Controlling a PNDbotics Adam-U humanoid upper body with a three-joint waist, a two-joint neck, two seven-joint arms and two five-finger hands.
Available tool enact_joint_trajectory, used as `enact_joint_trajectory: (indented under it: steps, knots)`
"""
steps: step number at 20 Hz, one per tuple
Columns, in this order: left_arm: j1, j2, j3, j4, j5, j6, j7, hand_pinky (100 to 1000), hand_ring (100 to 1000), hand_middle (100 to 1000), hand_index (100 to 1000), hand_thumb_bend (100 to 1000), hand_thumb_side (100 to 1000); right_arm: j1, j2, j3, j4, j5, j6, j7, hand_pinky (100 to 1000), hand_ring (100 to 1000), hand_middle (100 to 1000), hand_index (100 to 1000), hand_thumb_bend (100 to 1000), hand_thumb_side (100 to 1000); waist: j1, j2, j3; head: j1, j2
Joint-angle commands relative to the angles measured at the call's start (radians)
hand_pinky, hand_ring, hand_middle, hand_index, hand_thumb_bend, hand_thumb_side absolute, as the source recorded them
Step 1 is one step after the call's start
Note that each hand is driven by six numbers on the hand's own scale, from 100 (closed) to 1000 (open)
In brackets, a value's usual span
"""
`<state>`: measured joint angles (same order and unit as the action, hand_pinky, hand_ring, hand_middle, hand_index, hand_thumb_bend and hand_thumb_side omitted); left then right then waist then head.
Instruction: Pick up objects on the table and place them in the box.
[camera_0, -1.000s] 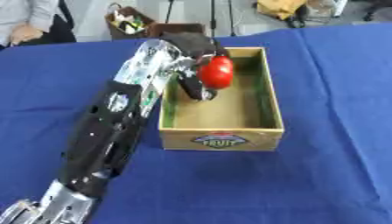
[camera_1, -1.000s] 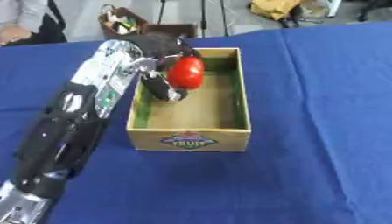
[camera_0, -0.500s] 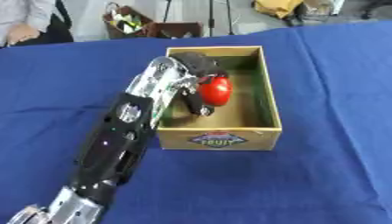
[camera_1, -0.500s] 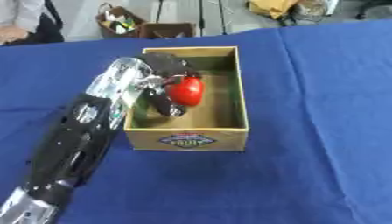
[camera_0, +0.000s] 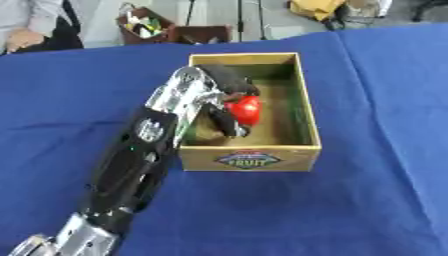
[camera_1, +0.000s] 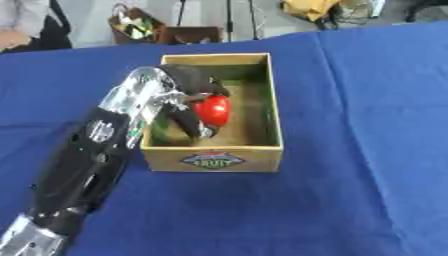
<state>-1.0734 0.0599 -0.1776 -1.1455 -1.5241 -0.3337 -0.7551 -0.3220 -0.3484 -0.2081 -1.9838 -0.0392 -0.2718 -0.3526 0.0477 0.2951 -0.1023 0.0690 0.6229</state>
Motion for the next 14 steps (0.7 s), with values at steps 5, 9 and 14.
enact_joint_trajectory:
  steps: [5, 9, 14]
  knots:
    - [-0.042, 0.009, 0.030, -0.108, 0.004, 0.014, 0.054, 408, 701, 788, 978, 100, 579, -0.009, -0.013, -0.003, -0.016, -0.007, -0.001, -0.005, 748, 762, 624, 762, 100, 1000, -0.011, -0.022, 0.003, 0.001, -0.004]
    - [-0.084, 0.008, 0.097, -0.199, 0.059, 0.047, 0.111, 100, 447, 572, 846, 100, 476, -0.006, -0.012, -0.007, -0.016, -0.007, -0.003, -0.011, 747, 761, 624, 762, 100, 1000, -0.016, -0.025, 0.011, -0.008, -0.003]
    - [-0.068, 0.035, 0.207, -0.315, 0.130, 0.109, 0.182, 100, 277, 401, 691, 100, 424, 0.000, -0.012, -0.016, -0.016, -0.002, -0.003, -0.022, 746, 760, 624, 762, 100, 1000, -0.022, -0.030, 0.033, -0.032, 0.006]
